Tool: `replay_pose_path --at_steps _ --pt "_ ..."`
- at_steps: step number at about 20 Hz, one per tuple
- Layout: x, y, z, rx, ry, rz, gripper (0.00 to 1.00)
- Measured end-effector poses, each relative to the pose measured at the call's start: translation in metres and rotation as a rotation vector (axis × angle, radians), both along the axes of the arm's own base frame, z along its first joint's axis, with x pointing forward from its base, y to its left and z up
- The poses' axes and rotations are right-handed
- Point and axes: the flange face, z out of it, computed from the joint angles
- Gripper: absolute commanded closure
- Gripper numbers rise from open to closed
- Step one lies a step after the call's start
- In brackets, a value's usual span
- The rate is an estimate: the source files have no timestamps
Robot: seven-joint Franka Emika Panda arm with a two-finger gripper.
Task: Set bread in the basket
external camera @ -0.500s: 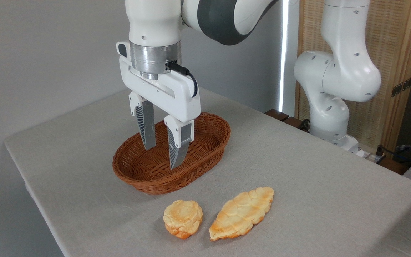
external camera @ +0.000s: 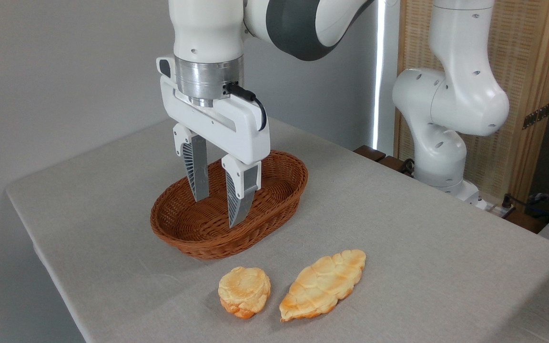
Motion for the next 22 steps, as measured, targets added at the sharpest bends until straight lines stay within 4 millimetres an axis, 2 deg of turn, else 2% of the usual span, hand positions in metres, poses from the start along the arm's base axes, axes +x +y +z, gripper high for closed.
replay_pose_path --at_steps 18,22 --pt "0.0 -0.0001 0.0 0.0 0.0 -0.002 0.0" --pt "-0.0051 -0.0009 -0.005 0.003 0.047 -0.044 0.0"
